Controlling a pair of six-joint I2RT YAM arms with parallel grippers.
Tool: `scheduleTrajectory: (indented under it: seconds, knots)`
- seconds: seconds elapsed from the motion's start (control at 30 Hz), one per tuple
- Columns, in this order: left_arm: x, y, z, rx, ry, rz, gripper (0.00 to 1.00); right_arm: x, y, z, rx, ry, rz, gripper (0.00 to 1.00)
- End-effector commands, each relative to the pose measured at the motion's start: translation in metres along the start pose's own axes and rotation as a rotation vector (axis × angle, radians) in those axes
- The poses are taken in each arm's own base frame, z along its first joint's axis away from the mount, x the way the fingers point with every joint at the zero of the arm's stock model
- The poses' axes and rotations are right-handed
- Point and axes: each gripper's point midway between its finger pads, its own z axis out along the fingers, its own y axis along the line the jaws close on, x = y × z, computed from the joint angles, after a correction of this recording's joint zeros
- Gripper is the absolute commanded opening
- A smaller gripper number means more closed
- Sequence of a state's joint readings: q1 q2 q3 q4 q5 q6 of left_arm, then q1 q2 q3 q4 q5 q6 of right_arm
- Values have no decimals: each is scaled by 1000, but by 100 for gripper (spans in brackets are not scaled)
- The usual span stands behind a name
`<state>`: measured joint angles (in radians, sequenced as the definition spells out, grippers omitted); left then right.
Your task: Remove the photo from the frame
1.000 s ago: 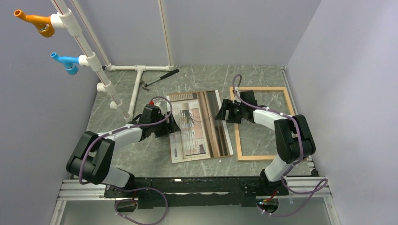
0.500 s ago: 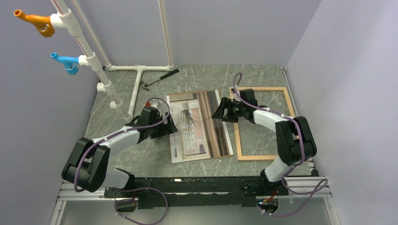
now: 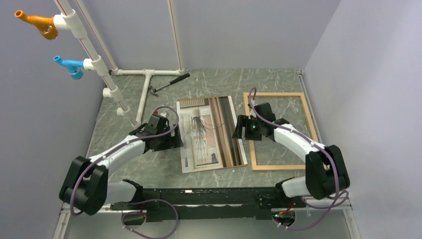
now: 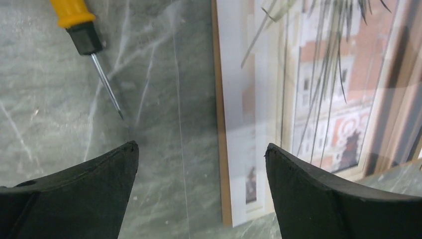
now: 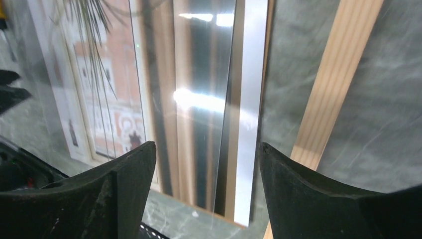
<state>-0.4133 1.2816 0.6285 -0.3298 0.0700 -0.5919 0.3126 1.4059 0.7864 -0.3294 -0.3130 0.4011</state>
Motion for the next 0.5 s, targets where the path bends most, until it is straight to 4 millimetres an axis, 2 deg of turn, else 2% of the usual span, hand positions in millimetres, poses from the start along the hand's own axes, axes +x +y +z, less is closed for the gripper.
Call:
scheduleTrajectory:
  seconds: [0.0, 0.07, 0.13, 0.27, 0.47]
  knots:
    - [-11, -11, -32, -4, -67, 70, 99, 43, -12, -11, 103, 69, -3, 75]
    - [-18, -30, -42, 57, -101, 86, 97, 54, -19, -12, 136, 80, 10, 72]
    - [-17, -61, -47, 181, -103, 94, 96, 59, -20, -12, 147, 91, 32, 70]
    - [-12, -115, -44, 364, -87, 100, 94, 65, -23, -13, 179, 97, 58, 71]
    - [-7, -149, -16, 423, -20, 101, 93, 80, -15, -7, 148, 133, 63, 71]
